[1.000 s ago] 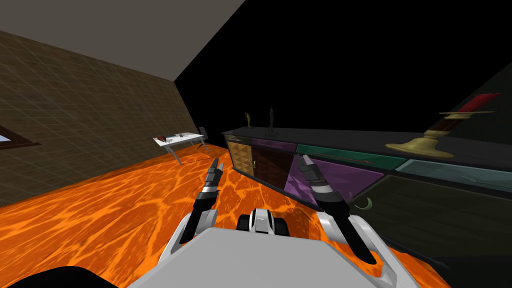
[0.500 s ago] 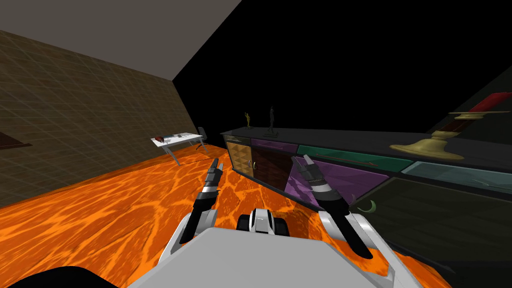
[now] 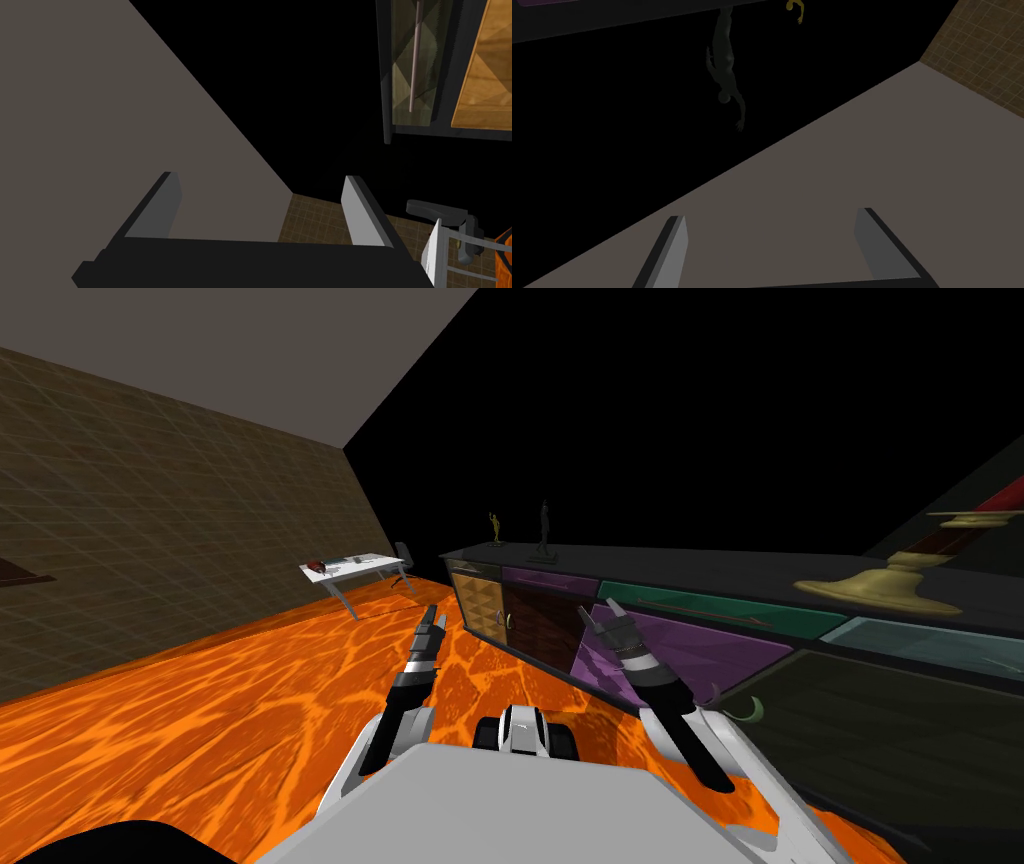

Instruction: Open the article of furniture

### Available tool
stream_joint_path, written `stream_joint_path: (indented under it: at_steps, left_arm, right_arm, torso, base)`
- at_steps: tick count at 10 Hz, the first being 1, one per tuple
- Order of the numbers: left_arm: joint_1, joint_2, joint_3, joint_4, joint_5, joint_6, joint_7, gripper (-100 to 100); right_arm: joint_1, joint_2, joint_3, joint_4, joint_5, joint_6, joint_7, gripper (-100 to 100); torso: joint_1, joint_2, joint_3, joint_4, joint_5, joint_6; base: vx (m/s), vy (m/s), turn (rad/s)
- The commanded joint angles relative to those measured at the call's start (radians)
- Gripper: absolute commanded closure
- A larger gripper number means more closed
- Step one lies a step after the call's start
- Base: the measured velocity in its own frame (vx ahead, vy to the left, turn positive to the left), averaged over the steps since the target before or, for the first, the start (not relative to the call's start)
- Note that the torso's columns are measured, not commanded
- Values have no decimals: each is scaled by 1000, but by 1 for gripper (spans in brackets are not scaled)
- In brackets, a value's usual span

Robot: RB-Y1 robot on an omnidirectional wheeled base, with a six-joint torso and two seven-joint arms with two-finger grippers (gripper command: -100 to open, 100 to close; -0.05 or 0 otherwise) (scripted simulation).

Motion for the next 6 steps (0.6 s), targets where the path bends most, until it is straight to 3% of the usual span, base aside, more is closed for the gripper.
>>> stream_joint_path:
  at_steps: [1,6]
  left_arm:
    - [0,0,0,0,0,0,0,0]
    - [0,0,0,0,0,0,0,0]
  right_arm:
    - [-12,-20,-6,21,54,4,64,-100]
    - [-43,-67,-14,85,175,7,200,-100]
  torso:
    - [0,1,0,0,0,0]
    - [0,1,1,0,0,0]
  base:
    - [39,4,11]
    - [61,1,23]
